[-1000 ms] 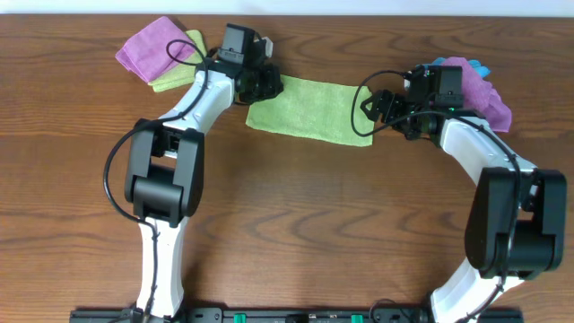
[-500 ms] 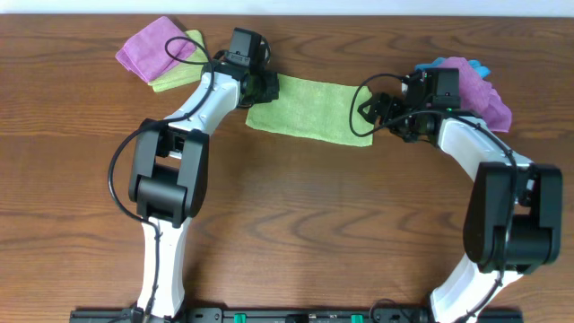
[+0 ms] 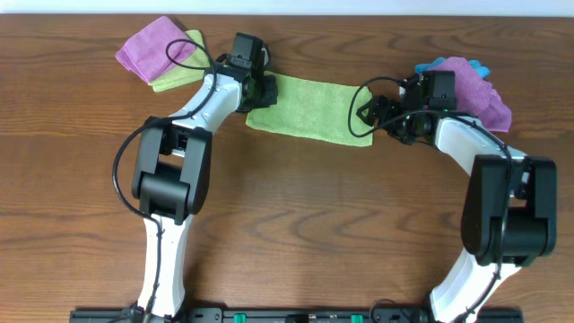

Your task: Fold the cloth

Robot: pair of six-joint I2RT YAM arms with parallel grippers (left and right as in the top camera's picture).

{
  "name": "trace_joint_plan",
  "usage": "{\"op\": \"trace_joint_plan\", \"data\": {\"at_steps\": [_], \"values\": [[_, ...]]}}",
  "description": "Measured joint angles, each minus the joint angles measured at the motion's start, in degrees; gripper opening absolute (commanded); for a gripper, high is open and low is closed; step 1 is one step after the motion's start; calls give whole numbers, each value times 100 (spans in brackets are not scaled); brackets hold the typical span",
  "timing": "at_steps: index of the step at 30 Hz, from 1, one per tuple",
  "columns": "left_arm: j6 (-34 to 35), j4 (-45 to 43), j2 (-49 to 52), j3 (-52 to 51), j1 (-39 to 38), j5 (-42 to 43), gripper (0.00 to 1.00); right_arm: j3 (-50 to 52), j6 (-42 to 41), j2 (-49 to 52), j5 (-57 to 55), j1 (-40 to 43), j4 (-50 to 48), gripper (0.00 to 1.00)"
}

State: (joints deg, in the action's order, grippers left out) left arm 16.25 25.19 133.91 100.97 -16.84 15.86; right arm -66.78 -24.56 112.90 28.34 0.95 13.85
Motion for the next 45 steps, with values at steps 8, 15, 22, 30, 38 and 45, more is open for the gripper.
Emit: {"op": "trace_joint_plan", "data": {"at_steps": [8, 15, 22, 30, 38, 45], "values": [[0, 28, 0, 0, 0, 0, 6, 0, -50, 0, -94, -83, -199, 82], [0, 111, 0, 17, 0, 0, 6, 0, -87, 94, -186, -219, -299, 82], [0, 205, 0, 42, 0, 0, 6, -15, -227, 262, -160, -332, -608, 72], [0, 455, 0, 98, 0, 0, 6, -39, -315, 560, -205, -693, -1086, 6], [0, 654, -2, 136, 2, 4, 6, -24, -310, 601, -278, -695, -1408, 1], [0, 737, -2, 151, 2, 44, 6, -13, -308, 188, -271, -678, -1421, 1]]}}
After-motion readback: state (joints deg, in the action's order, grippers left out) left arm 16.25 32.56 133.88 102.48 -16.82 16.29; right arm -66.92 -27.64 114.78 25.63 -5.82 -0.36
